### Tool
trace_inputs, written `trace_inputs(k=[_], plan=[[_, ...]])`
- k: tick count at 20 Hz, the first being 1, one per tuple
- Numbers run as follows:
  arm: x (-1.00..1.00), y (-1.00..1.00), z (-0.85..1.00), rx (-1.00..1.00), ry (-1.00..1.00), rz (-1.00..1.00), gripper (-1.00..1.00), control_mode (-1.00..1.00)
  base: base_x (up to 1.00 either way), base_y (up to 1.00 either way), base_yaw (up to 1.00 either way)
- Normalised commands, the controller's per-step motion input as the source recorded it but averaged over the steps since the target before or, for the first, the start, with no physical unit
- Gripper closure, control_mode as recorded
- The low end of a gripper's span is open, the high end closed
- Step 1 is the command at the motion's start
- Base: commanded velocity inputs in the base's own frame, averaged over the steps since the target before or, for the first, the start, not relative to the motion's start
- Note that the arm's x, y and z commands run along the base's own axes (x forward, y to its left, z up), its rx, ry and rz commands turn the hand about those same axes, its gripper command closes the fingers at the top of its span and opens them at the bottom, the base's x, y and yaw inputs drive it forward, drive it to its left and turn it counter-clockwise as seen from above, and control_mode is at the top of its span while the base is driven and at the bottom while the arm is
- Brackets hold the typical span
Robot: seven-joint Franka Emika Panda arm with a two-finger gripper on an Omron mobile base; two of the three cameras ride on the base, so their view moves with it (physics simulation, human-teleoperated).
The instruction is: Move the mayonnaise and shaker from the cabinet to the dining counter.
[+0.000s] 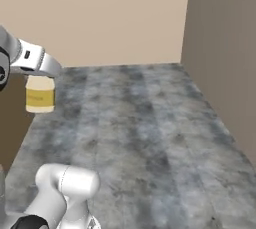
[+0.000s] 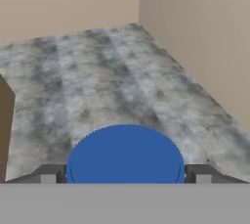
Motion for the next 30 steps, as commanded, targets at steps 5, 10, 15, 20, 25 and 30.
trace_inputs(k=[5,10,15,20,25,30], plan=[[0.00,0.00,0.00,0.00,0.00,0.00,1.00,1.00,1.00,-0.04,0.11],[0.00,0.00,0.00,0.00,0.00,0.00,1.00,1.00,1.00,-0.09,0.02],[0.00,0.00,0.00,0.00,0.00,0.00,1.00,1.00,1.00,-0.10,0.00],[0.00,0.00,0.00,0.00,0.00,0.00,1.00,1.00,1.00,-0.09,0.00],[0.00,0.00,0.00,0.00,0.00,0.00,1.00,1.00,1.00,-0.07,0.00],[0.00,0.00,0.00,0.00,0.00,0.00,1.00,1.00,1.00,-0.04,0.00]])
